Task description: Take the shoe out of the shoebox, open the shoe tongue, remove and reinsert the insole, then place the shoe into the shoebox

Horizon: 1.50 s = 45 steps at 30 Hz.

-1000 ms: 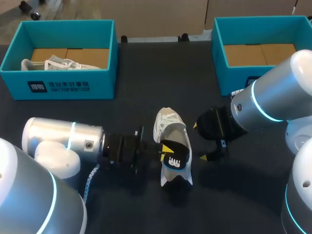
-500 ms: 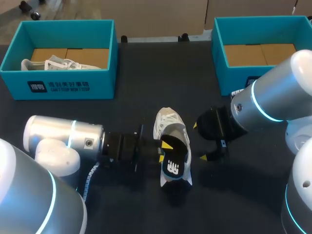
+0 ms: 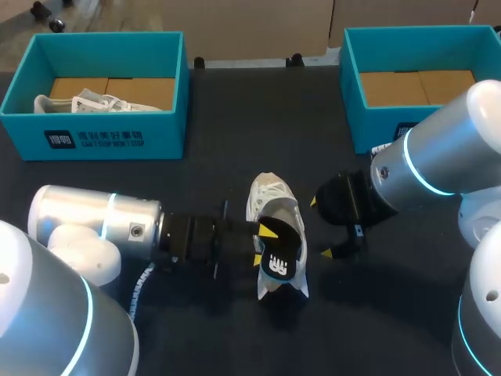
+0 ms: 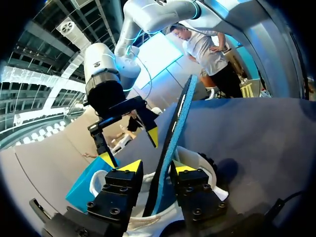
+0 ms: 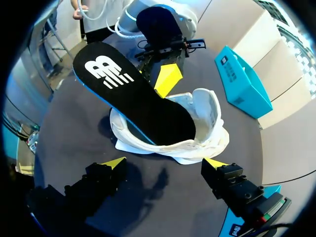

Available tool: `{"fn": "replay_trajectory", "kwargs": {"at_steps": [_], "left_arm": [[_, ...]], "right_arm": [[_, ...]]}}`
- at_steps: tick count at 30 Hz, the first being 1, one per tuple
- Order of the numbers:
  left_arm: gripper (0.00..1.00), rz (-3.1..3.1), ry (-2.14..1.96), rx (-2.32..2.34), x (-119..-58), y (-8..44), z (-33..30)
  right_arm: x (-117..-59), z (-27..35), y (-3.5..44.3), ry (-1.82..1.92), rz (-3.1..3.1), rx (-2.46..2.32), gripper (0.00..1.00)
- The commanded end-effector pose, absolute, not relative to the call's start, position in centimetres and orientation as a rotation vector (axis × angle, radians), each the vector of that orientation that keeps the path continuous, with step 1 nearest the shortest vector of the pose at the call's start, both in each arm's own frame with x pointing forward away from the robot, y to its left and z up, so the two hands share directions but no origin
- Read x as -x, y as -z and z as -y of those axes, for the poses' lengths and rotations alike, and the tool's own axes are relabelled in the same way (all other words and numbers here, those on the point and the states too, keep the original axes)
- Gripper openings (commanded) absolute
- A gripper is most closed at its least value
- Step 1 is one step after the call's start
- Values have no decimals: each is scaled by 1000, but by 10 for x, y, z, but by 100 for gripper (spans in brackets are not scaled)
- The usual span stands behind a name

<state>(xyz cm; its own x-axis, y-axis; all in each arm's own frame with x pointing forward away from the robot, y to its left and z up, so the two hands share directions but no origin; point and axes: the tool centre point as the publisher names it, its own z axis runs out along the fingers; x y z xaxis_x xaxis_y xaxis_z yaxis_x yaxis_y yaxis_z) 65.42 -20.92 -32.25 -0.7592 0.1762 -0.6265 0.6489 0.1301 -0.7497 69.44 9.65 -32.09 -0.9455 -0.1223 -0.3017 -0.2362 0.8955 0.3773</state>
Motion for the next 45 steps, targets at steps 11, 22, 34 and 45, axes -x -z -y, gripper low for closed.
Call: {"fn": "replay_trajectory", "kwargs": {"at_steps": [11,22,34,45], "left_arm": [[0,-2066,1610,-795,-660,343,218],[0,-2044,1526,-784,-672,355,218],[44,-2019,1580,-757,-664,346,214],[44,-2000,1597,-765,-659,337,214]], "right_arm": [[-693,-97,322,-603,-2787,267,100],[-693,-97,322,-603,-2787,267,100],[-693,-97,322,-603,-2787,267,100],[-693,-97,322,-603,-2787,267,100]]}}
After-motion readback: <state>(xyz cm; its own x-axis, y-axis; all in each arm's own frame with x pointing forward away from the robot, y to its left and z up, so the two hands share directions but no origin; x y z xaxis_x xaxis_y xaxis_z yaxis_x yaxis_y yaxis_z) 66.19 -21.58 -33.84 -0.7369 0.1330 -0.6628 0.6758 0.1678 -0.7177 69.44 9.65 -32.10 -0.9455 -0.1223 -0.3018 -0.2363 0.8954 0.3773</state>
